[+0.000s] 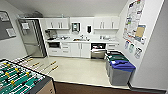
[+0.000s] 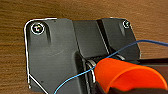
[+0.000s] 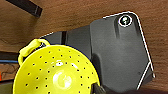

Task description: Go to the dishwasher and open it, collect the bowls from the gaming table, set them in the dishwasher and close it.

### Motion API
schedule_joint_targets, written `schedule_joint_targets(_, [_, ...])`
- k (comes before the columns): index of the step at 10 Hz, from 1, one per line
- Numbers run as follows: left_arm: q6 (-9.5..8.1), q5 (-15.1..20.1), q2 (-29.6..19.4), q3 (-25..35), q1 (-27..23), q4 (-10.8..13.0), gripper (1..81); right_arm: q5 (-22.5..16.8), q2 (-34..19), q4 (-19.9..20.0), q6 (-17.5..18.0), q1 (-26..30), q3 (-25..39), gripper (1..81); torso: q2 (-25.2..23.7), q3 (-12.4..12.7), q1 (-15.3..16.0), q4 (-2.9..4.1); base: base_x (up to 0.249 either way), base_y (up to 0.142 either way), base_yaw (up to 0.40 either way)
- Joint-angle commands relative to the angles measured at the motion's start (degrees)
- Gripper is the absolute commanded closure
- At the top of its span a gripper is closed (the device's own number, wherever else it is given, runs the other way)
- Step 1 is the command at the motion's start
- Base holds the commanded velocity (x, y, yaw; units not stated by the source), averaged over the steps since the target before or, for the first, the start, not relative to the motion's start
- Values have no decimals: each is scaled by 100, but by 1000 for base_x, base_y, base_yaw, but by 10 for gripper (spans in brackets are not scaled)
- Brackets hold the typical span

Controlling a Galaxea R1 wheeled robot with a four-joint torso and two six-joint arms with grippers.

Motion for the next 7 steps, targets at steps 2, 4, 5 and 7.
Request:
schedule_joint_targets(2, [0,236,-60,40,-281,-32,811,-155,-32,-54,-10,285,0,811,0,0,0,0,124,0,0])
schedule_joint_targets(4, [0,236,-60,40,-281,-32,811,-155,-23,-54,-10,285,0,811,0,0,2,0,123,0,0])
schedule_joint_targets(5, [0,236,-60,40,-281,-33,811,-155,-23,-54,-10,285,0,811,0,0,0,0,123,0,0])
schedule_joint_targets(7, [0,236,-60,31,-281,-32,811,-155,-23,-54,-10,285,0,811,0,0,0,0,123,0,0])
